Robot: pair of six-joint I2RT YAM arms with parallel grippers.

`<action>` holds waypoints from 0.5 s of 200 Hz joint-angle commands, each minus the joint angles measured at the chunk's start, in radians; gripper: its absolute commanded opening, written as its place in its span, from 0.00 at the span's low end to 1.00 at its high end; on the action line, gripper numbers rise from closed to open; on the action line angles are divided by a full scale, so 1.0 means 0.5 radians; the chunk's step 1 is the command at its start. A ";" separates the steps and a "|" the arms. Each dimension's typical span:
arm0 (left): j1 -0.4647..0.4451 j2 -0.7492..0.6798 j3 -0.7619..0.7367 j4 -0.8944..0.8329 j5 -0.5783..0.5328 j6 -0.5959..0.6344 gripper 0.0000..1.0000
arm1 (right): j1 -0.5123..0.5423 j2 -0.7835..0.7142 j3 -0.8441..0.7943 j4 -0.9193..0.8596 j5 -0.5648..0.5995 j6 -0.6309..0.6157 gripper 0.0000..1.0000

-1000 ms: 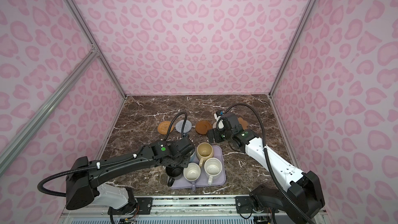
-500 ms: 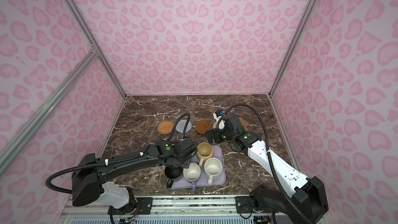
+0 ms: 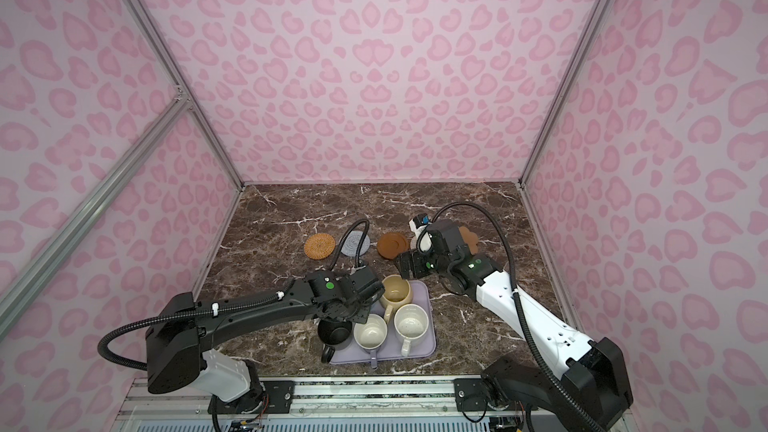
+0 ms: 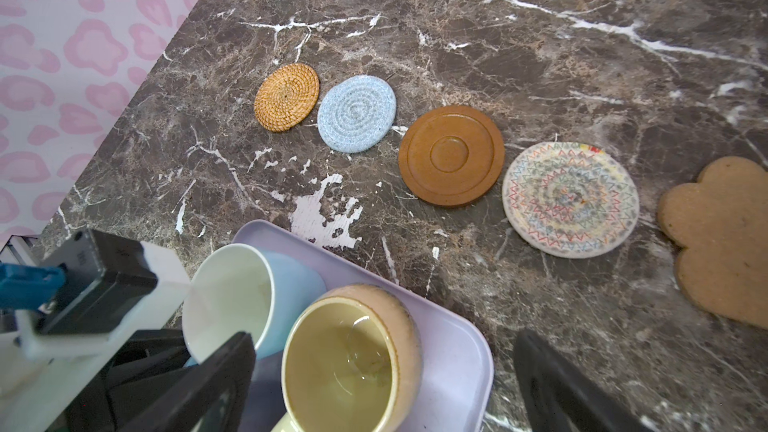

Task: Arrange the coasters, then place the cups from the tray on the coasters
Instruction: 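Grasp the light blue mug by its rim with the left gripper and lift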

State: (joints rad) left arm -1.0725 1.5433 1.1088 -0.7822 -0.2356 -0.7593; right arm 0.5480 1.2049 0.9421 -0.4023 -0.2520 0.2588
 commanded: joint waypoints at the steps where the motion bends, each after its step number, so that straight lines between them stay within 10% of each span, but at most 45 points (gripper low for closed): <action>1: 0.007 0.041 0.027 0.058 -0.020 -0.008 0.29 | 0.002 0.023 -0.001 0.071 -0.001 0.004 0.99; 100: 0.047 0.023 0.029 0.068 -0.016 0.004 0.03 | 0.024 0.036 0.014 0.053 0.061 -0.026 0.99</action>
State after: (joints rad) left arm -1.0519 1.5730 1.1160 -0.7628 -0.2428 -0.7586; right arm 0.5587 1.2282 0.9463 -0.3939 -0.2356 0.2565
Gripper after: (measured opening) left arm 0.105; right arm 0.987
